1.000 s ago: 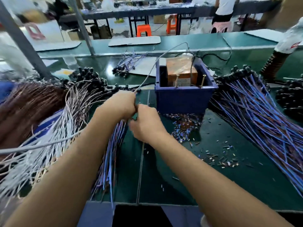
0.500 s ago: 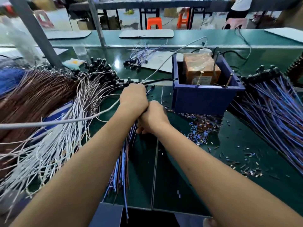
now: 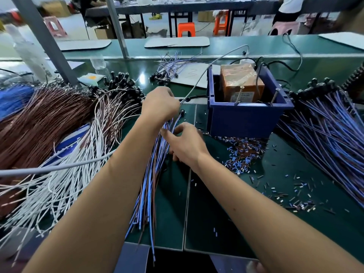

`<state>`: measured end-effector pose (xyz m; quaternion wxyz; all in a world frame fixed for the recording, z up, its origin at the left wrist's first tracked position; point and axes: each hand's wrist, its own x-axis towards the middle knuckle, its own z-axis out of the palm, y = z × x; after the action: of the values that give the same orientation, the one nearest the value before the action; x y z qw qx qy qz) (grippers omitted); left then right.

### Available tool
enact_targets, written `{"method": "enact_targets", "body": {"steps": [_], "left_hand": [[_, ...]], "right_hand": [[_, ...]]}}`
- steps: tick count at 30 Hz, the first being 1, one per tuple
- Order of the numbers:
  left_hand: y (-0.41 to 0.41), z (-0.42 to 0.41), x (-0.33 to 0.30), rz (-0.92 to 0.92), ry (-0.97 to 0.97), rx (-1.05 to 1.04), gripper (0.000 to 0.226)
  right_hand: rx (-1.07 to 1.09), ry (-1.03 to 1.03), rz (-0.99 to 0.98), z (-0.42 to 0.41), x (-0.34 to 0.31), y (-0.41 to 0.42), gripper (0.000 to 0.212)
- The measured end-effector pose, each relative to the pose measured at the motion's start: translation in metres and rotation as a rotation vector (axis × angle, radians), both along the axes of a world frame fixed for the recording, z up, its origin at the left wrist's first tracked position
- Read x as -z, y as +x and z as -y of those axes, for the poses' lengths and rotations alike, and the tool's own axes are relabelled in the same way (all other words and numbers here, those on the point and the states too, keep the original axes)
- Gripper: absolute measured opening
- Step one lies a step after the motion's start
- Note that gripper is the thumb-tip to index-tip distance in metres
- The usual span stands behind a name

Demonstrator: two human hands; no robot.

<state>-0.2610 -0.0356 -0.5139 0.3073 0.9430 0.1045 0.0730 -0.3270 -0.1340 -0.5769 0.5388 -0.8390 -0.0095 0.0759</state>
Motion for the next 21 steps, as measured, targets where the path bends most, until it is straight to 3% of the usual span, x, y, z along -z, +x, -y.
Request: {"method": "enact_targets", "body": {"steps": [3,5,13,18,21], "left_hand": [[-0.002,0.006,-0.002,-0.077,-0.424,0.01,0.011],[-0.009,0.01,-0.002,-0.081,-0.596,-0.015,0.014],[-0.023,0.016,-0.022,0.03,-0.782,-0.074,0.021],[-0.031,0.024,-0.04,0.06,-1.218,0.006,0.02],[-0.039,0.03,-0.051,0.224,-1.339,0.085,0.03]], "right_hand": [[0.012,0.027,0.056,0.002,0.002,-0.002,0.041],[-0.013,0.063,0.126,0.003,0.003,-0.004,0.029],[-0.031,0.138,0.163,0.008,0.011,-0.006,0.04],[-0.127,0.294,0.202,0.01,0.012,-0.008,0.03],[-0.175,0.469,0.229,0.012,0.012,-0.01,0.027]]}}
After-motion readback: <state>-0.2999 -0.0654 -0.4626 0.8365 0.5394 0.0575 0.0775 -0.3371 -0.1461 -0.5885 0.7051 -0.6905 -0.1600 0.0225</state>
